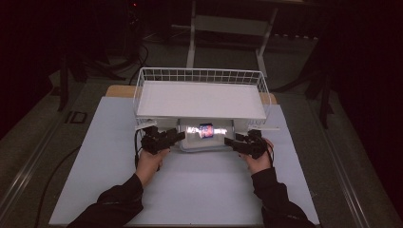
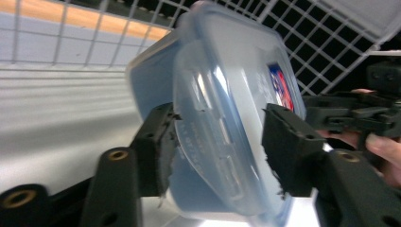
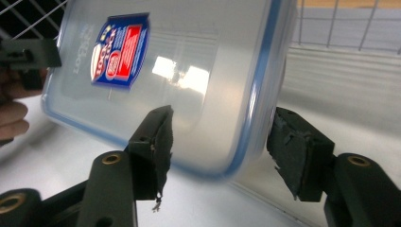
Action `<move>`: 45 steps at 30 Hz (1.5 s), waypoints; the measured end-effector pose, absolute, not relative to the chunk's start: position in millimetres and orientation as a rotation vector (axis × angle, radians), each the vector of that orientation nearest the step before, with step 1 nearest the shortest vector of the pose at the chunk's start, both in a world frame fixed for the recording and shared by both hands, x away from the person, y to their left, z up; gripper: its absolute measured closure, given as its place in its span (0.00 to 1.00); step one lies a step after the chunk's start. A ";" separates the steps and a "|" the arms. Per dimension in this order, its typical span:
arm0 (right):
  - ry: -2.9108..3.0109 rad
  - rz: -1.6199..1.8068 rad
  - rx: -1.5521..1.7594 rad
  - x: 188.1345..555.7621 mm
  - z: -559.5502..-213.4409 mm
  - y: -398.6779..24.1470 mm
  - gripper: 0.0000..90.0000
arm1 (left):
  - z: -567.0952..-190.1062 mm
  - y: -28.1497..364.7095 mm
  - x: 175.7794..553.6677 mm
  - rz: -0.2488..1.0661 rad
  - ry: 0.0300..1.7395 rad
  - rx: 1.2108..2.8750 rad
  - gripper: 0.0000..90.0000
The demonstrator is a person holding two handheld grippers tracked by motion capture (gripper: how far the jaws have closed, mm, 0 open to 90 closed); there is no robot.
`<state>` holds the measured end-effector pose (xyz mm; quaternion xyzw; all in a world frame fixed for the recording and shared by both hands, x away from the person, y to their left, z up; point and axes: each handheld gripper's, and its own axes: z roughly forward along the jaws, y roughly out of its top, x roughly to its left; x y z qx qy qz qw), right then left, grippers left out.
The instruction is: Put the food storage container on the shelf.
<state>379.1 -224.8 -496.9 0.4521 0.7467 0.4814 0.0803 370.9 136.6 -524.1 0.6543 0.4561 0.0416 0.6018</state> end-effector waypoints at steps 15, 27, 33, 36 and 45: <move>2.149 1.410 1.413 385.4 -489.3 -221.5 0.48 | -525.2 126.6 374.3 0.143 1.117 1.537 0.42; 2.052 1.510 1.444 358.6 -493.1 -231.1 0.44 | -516.9 137.2 344.7 0.182 1.038 1.619 0.27; 2.079 1.514 1.398 343.4 -490.6 -226.9 0.44 | -514.1 137.2 327.6 0.202 0.970 1.681 0.15; 2.096 1.522 1.380 339.6 -489.7 -223.9 0.45 | -508.9 135.8 314.2 0.196 0.918 1.730 0.11; 2.148 1.508 1.303 327.3 -488.1 -200.7 0.56 | -484.4 152.9 280.6 0.169 0.902 1.730 0.00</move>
